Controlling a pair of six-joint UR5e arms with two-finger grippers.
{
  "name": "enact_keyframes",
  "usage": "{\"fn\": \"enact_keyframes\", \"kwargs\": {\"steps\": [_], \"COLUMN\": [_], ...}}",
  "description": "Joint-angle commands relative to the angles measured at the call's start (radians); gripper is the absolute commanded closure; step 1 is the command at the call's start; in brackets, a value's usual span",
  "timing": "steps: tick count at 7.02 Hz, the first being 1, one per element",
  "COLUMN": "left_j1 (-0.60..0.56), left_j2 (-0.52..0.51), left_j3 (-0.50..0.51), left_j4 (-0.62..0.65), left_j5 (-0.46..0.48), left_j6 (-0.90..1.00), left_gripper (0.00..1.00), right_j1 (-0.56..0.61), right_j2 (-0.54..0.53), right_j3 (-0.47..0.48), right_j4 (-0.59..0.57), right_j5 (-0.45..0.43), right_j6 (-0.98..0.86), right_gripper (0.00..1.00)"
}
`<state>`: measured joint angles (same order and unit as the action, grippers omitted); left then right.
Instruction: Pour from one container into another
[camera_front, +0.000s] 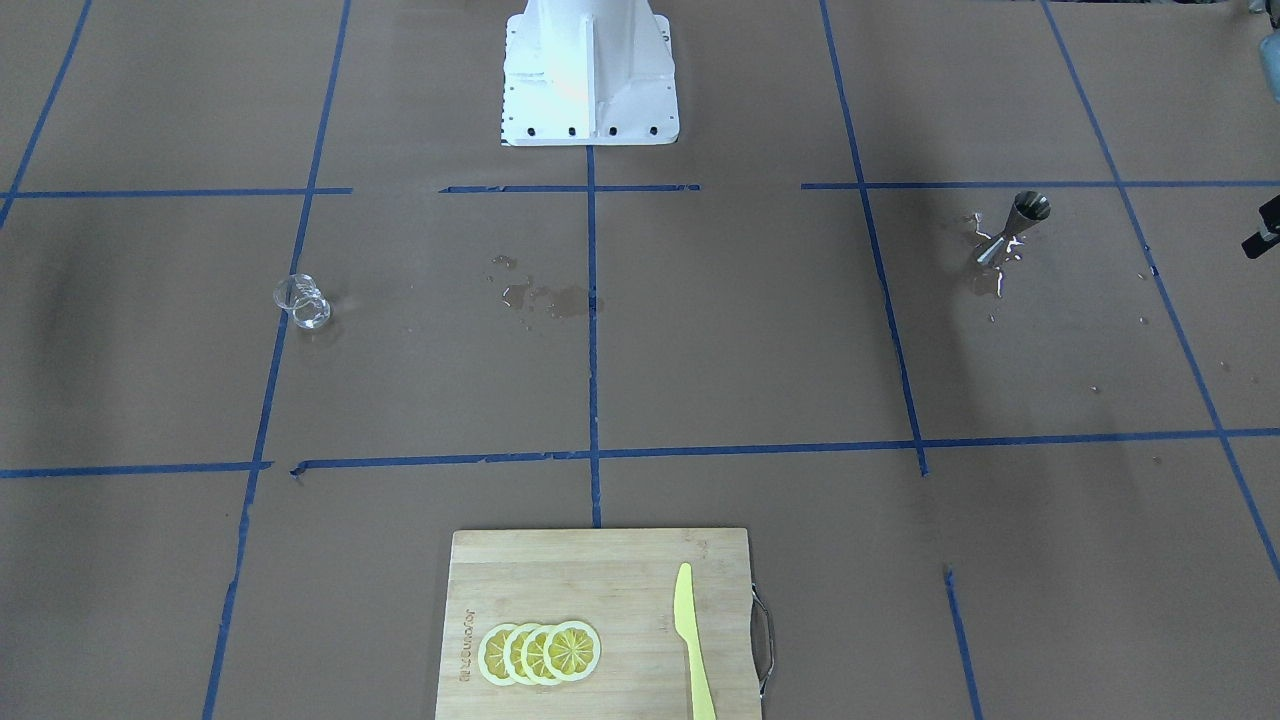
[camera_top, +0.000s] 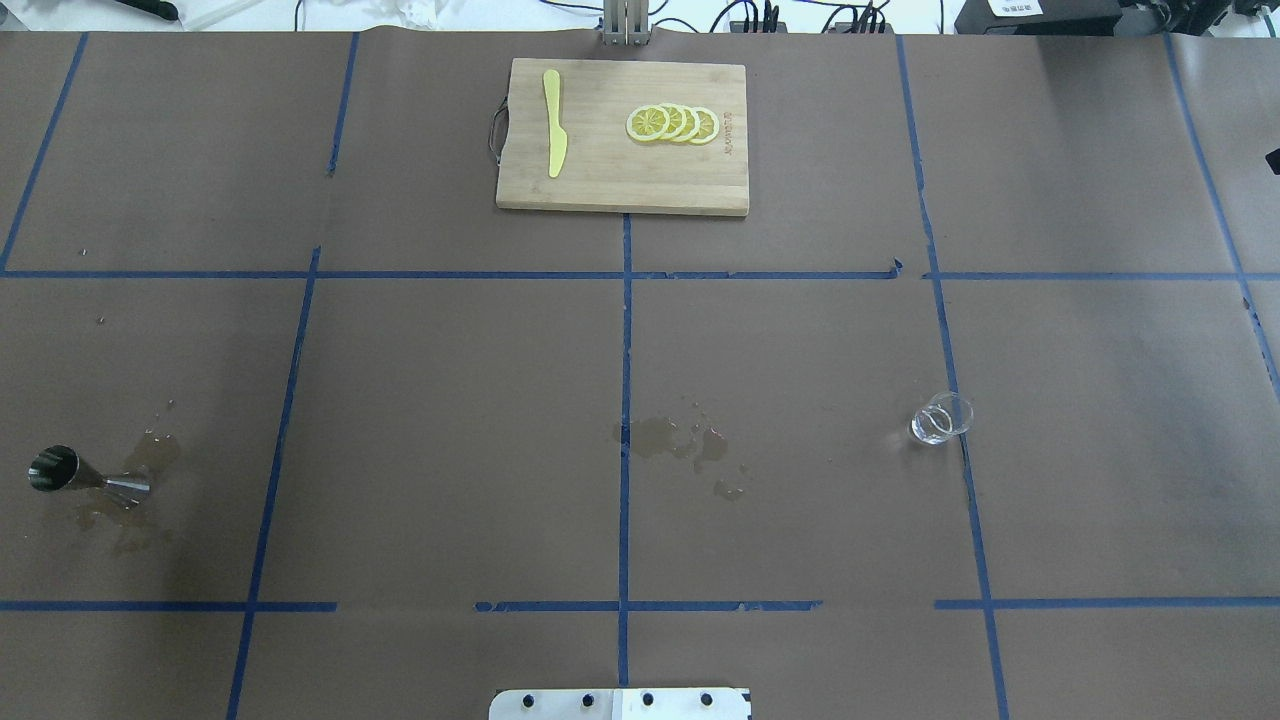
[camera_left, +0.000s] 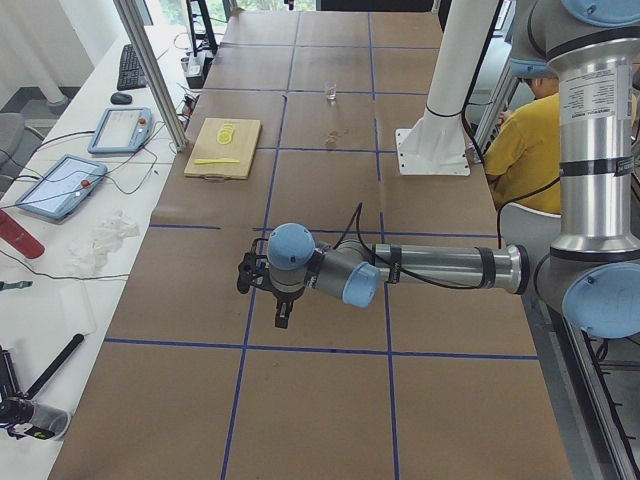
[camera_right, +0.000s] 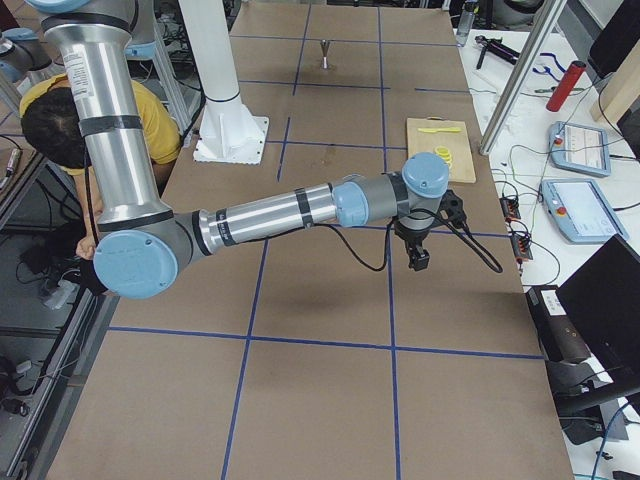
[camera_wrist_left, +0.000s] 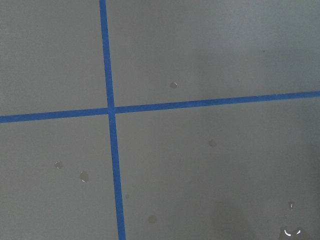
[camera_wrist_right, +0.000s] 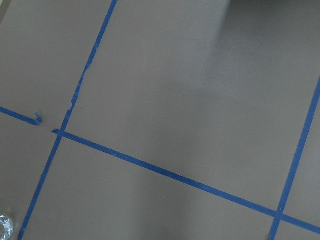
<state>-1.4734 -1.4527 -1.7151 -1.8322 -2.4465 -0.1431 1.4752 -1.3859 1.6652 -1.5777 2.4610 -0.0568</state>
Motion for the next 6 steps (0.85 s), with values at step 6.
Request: {"fn": "enact_keyframes", "kwargs": {"steps": [6], "left_j1": [-0.128], "left_j2": [-0.019], "left_j3": [-0.100], "left_j4": [0.298], "left_j5": [0.069], "left_j6": [0.051], "left_gripper": [0.00], "right_j1": [0.000], "right_j2": [-0.186], "right_j3": [-0.034], "right_j4": [0.263], "right_j5": [-0.039], "right_j6": [0.020], "right_gripper": [0.00]}}
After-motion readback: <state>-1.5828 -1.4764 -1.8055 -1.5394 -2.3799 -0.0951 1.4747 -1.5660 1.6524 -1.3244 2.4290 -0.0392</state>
